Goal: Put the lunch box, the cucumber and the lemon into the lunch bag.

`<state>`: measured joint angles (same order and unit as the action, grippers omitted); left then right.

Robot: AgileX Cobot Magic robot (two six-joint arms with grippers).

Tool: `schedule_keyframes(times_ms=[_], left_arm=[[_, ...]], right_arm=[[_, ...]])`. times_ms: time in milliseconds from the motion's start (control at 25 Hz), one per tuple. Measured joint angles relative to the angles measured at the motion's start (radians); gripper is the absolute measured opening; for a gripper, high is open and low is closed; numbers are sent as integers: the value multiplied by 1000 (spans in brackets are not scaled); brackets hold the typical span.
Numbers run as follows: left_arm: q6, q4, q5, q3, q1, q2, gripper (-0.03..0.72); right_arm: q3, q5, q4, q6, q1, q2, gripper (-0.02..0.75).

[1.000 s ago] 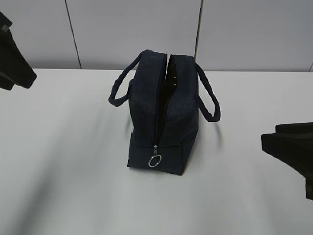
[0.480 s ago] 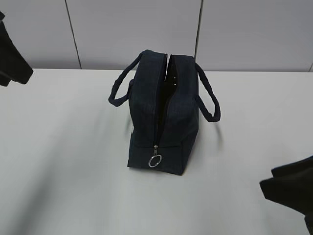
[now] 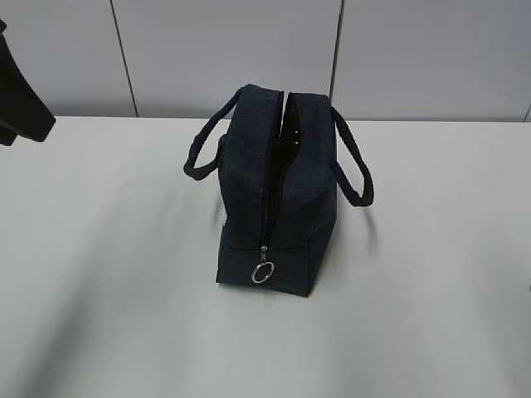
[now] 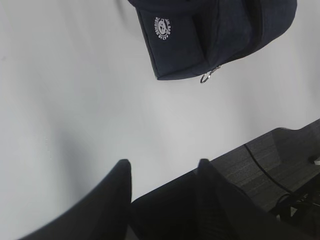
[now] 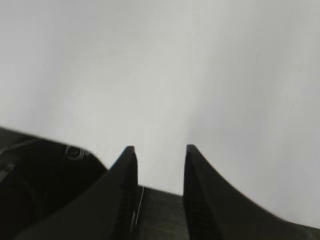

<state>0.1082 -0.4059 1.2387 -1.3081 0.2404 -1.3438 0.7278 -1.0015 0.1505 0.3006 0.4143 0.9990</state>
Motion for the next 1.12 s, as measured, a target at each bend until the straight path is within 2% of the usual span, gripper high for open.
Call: schedule_keyframes(times_ms=[160, 240, 360, 400, 480, 640, 760, 920, 1120], left_arm=[[0, 4, 0, 0, 0, 0, 290], [0, 3, 0, 0, 0, 0, 290], [0, 3, 0, 0, 0, 0, 290], [0, 3, 0, 0, 0, 0, 290], [0, 3, 0, 0, 0, 0, 290], [-2, 3, 0, 0, 0, 0, 290], [-10, 4, 1, 0, 0, 0, 290], [-23, 4, 1, 0, 0, 0, 290], [-31, 4, 1, 0, 0, 0, 290]], right_arm=[[-89, 156, 215, 273, 0, -38, 239], [-121, 190, 316, 342, 0, -63, 239], [-140, 274, 349, 326, 0, -113, 239], [-140, 313, 319, 293, 0, -130, 239], [-140, 373, 181, 151, 0, -149, 239], [-140, 378, -230, -227, 0, -134, 239], [-158, 429, -450, -384, 0, -105, 239], [-213, 504, -573, -483, 0, -77, 239], [-243, 513, -706, -674, 0, -48, 239]])
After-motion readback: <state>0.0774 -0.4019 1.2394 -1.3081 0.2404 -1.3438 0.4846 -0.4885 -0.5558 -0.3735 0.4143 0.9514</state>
